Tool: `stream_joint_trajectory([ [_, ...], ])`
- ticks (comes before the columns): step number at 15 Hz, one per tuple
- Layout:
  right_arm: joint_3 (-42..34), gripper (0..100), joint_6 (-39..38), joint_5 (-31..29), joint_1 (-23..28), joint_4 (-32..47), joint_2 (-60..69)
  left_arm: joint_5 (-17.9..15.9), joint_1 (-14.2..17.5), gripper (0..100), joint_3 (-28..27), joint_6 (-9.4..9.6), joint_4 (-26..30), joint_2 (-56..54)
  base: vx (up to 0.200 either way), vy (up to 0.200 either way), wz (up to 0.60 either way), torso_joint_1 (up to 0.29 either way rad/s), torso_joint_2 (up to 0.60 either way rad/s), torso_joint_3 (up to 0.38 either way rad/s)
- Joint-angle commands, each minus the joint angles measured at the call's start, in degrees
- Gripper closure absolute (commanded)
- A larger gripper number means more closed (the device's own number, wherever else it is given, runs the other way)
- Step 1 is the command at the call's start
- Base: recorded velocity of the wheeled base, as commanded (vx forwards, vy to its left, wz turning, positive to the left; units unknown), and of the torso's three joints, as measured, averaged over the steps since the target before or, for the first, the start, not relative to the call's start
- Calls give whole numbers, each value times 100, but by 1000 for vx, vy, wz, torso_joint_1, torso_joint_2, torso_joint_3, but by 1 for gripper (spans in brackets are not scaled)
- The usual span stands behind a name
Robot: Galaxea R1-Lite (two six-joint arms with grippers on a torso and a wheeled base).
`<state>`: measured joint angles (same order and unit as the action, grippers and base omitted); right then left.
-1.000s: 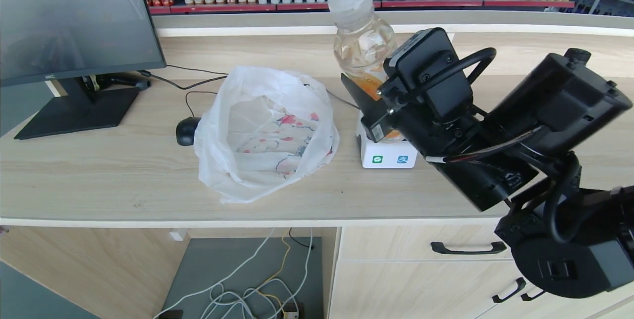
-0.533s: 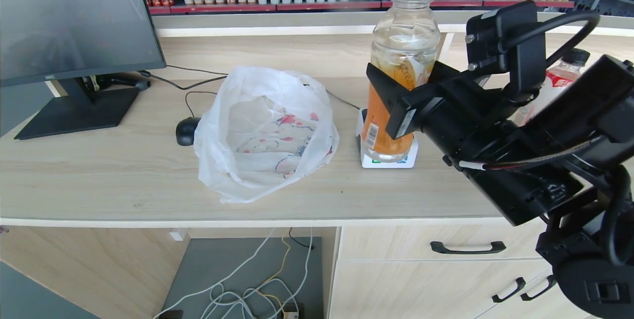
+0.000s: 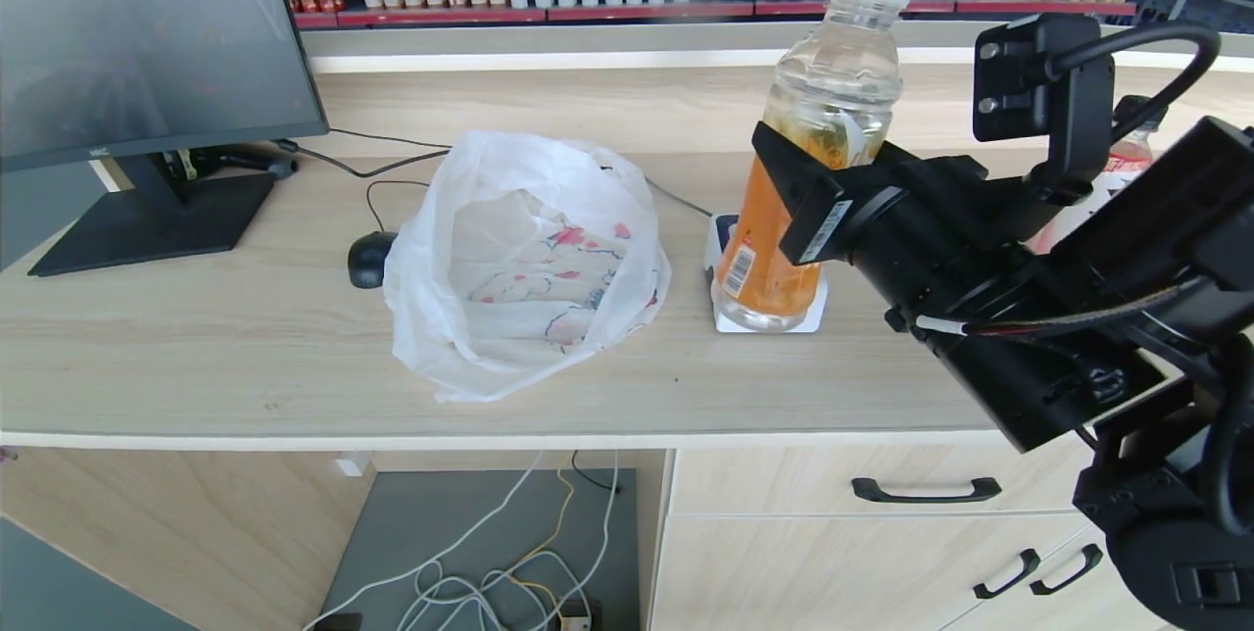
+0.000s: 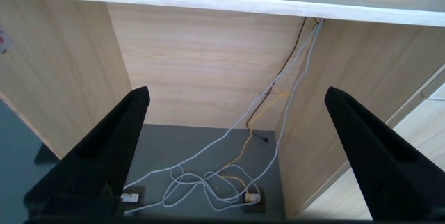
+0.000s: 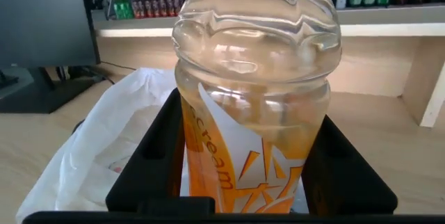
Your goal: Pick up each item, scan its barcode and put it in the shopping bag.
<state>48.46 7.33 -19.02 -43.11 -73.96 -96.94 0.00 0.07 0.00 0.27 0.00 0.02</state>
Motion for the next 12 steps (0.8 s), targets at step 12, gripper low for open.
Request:
stream_joint_trajectory([
  [12, -390, 100, 58, 399, 619, -804, -71, 0, 1, 0, 0, 0, 0, -2, 0, 0, 0, 0, 0, 0],
])
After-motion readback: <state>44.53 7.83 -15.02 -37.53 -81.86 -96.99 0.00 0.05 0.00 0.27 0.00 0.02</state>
